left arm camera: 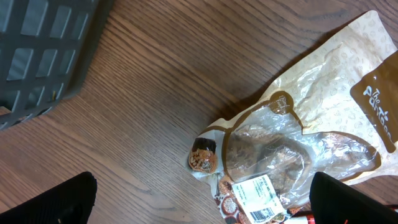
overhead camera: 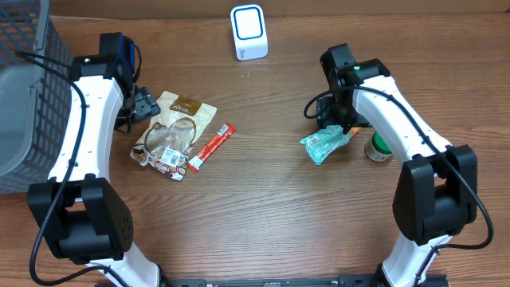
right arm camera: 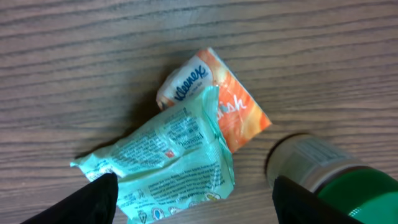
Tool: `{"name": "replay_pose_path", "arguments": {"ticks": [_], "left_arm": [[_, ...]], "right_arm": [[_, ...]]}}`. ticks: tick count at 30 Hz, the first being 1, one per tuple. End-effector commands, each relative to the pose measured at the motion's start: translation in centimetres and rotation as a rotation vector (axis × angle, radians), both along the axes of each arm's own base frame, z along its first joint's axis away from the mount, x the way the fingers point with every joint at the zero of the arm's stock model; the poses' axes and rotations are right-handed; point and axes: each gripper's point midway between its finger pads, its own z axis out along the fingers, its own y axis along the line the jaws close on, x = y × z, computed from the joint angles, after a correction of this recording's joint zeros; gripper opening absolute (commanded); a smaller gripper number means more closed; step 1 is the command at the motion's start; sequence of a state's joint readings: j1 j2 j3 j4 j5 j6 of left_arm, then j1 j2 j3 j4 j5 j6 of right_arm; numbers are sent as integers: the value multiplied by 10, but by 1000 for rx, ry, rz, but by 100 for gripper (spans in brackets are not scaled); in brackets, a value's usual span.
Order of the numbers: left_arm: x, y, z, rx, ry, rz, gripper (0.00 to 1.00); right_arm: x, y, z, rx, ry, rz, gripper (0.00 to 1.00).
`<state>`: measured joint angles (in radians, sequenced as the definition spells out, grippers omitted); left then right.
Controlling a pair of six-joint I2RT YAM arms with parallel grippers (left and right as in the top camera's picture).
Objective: Scan the item barcode
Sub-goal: 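Carry the wipes pack right and release it on the table, then move the right gripper left over the red stick snack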
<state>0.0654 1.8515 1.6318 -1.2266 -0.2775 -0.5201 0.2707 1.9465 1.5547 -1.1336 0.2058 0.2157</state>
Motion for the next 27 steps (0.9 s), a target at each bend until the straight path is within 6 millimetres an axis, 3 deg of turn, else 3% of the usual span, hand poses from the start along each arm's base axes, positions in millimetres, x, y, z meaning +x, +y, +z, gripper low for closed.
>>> {"name": "replay_pose_path", "arguments": {"ticks": [1, 6, 9, 15, 19, 24, 27], "left_arm": [[4, -1, 8, 12, -25, -6, 100], [4, -1, 8, 12, -25, -6, 100], [4, -1, 8, 12, -25, -6, 100], [4, -1, 8, 12, -25, -6, 100], [4, -1, 8, 12, -25, -6, 100], [4, -1, 8, 12, -25, -6, 100], [4, -1, 8, 12, -25, -6, 100]], "right_arm": [[4, 8, -1, 28, -31, -31, 81], [17, 34, 1, 139, -105, -164, 82], [28, 62, 5, 251, -155, -215, 81], [49, 158, 30, 533, -277, -124, 72], [41, 217, 46, 598, -356, -3, 72], [20, 275, 52, 603, -434, 112, 70], [4, 305, 42, 603, -445, 169, 56]]}}
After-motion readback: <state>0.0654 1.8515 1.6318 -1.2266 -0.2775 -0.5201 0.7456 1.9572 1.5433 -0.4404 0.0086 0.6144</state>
